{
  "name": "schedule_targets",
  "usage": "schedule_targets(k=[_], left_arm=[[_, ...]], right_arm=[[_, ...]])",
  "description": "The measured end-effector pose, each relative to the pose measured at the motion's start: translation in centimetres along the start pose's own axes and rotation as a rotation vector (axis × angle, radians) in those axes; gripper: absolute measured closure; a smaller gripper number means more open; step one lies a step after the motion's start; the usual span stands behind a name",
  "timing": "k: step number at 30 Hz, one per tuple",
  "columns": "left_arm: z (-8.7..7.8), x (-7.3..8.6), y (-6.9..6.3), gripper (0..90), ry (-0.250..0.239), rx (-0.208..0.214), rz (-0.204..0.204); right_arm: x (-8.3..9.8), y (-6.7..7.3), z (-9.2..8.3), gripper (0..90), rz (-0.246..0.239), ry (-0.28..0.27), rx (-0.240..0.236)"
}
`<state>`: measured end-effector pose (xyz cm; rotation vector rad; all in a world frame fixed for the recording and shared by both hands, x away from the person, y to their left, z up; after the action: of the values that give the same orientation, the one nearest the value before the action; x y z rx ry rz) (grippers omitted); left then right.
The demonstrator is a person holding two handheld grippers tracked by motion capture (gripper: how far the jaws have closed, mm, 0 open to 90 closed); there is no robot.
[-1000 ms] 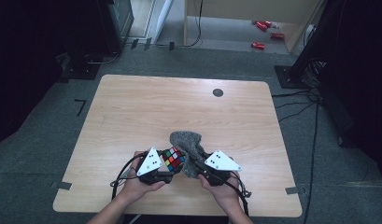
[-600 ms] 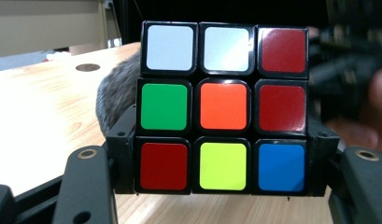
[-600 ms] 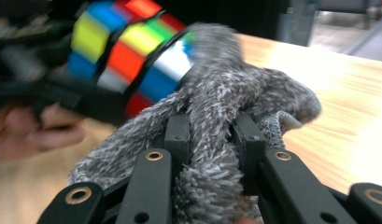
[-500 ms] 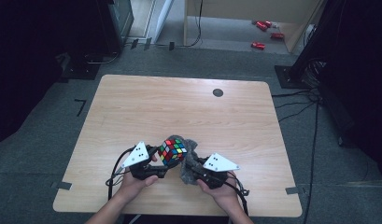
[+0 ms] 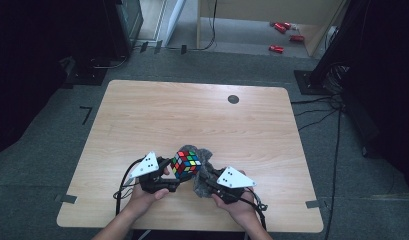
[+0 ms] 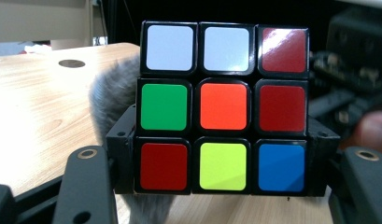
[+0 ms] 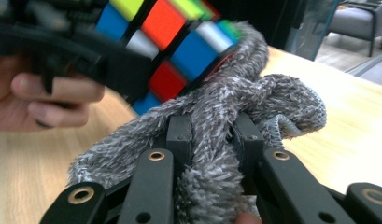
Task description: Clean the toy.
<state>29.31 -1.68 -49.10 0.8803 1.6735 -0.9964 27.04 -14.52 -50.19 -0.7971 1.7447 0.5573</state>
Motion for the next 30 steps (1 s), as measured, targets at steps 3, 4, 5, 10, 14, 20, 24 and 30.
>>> schedule_targets(k=[3, 4, 5, 10, 14, 20, 24, 30], left_arm=[[-0.2, 0.0, 0.2, 34.8, -0.008, -0.001, -0.017], [-0.1, 0.0, 0.2, 34.7, -0.01, 0.0, -0.023], [-0.1, 0.0, 0.3, 34.8, -0.011, 0.001, -0.028], [0.0, 0.0, 0.3, 34.8, -0.012, -0.003, -0.035], [-0.1, 0.1, 0.4, 34.7, -0.003, -0.009, -0.034], [0.2, 0.5, 0.7, 34.8, 0.027, -0.032, -0.025], [0.1, 0.3, 0.4, 34.8, 0.009, -0.021, -0.041], [-0.5, 0.2, 0.9, 34.8, -0.003, -0.034, -0.066]], right_arm=[[0.4, 0.5, 0.4, 74.3, -0.007, 0.017, -0.013], [0.5, 0.7, 0.5, 74.3, -0.007, 0.022, -0.018], [0.7, 0.8, 0.6, 74.2, -0.008, 0.03, -0.018], [1.1, 1.2, 0.8, 73.9, -0.026, 0.054, -0.032], [1.1, 1.3, 0.8, 73.5, -0.037, 0.057, -0.034], [0.1, -0.1, 0.0, 72.8, -0.045, 0.014, 0.021], [-0.4, -0.5, -0.3, 73.2, -0.03, -0.014, 0.038], [1.2, 1.6, 1.2, 73.2, -0.077, 0.056, -0.03]])
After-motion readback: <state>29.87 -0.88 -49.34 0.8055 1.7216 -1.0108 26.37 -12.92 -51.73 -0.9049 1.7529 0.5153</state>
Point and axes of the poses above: each handheld gripper's, and its own axes: z roughly forward along the jaws, x roughly out of its underside, y roughly to its left, the point moved 8 cm from there along z, roughly forward along the jaws
